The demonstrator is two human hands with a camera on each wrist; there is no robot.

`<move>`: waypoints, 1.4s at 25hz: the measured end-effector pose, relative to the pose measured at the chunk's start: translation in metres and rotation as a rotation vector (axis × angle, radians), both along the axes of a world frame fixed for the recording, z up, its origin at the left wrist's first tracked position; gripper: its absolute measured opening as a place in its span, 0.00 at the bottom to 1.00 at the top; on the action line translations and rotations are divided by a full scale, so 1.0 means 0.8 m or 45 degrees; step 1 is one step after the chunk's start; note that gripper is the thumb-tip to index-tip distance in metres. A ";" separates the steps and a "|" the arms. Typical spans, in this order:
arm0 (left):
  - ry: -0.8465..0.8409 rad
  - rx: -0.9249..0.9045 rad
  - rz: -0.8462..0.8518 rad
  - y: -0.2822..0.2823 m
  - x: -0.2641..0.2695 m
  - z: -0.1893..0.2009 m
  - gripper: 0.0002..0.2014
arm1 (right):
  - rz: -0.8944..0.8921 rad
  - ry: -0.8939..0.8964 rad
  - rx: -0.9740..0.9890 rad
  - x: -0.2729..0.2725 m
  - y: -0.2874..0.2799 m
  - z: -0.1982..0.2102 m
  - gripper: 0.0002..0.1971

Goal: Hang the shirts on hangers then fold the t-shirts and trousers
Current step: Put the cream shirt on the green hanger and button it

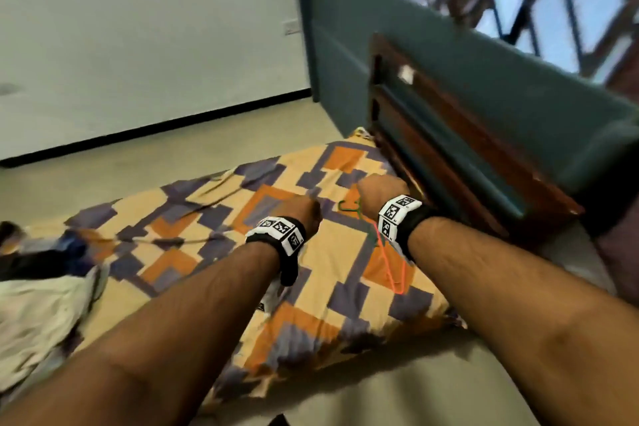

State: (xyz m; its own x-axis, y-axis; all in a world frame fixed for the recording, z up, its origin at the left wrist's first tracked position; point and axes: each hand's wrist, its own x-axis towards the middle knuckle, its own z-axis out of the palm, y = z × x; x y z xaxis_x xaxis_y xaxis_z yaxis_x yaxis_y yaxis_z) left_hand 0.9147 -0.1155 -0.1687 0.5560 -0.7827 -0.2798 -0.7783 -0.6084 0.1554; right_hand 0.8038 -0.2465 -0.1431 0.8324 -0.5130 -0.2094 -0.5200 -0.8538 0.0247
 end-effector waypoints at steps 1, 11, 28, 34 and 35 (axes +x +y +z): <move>0.018 0.005 0.083 0.046 0.037 -0.009 0.12 | 0.081 0.037 0.023 0.047 0.033 -0.011 0.13; 0.176 0.031 0.823 0.409 0.252 -0.096 0.11 | 0.693 0.193 0.138 0.379 0.340 -0.074 0.10; 0.197 -0.017 1.520 0.795 0.441 -0.131 0.13 | 1.536 0.434 0.129 0.697 0.704 -0.144 0.13; 0.362 -0.005 1.465 0.949 0.565 -0.213 0.16 | 1.535 0.664 0.230 0.807 0.868 -0.255 0.15; 0.402 0.004 1.452 0.977 0.581 -0.237 0.17 | 1.517 0.704 0.268 0.825 0.901 -0.280 0.14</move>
